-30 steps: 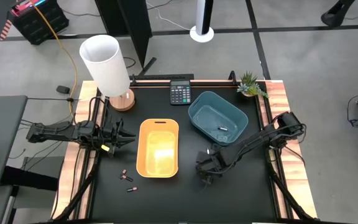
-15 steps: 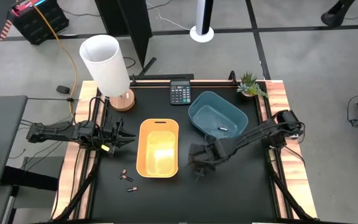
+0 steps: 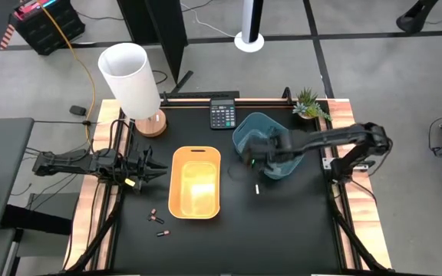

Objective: Sort batteries
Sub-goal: Put the bottom silver battery into the blue bin, then put the silver battery into the blue bin

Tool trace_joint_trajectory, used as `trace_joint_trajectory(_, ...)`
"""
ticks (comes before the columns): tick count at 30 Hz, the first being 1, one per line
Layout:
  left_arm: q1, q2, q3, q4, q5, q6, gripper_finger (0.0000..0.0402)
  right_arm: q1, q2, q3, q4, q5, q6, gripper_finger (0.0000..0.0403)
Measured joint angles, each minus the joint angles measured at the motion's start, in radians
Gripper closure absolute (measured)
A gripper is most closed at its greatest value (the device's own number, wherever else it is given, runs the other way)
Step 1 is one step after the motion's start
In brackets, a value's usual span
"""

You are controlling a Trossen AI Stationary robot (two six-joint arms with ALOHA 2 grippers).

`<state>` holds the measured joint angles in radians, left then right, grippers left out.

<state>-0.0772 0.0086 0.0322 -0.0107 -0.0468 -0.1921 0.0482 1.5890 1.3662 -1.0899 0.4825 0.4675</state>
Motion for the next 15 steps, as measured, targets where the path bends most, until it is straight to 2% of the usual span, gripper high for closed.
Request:
trace_joint_trajectory(4,0.0,0.0,0.0,-0.003,0.036,0.017,0.0311,-0.09,-0.021,-0.048,-0.016,-0.014,-0.005,0.0332)
trace_joint_trajectory(7,0.0,0.0,0.0,-0.002,0.037,0.017,0.0311,-0.133,-0.021,-0.074,-0.011,-0.033,-0.005,0.0308)
trace_joint_trajectory(15,0.0,0.0,0.0,-0.017,0.038,0.012,0.0311,-0.161,-0.034,-0.082,0.044,-0.04,0.003,0.0183)
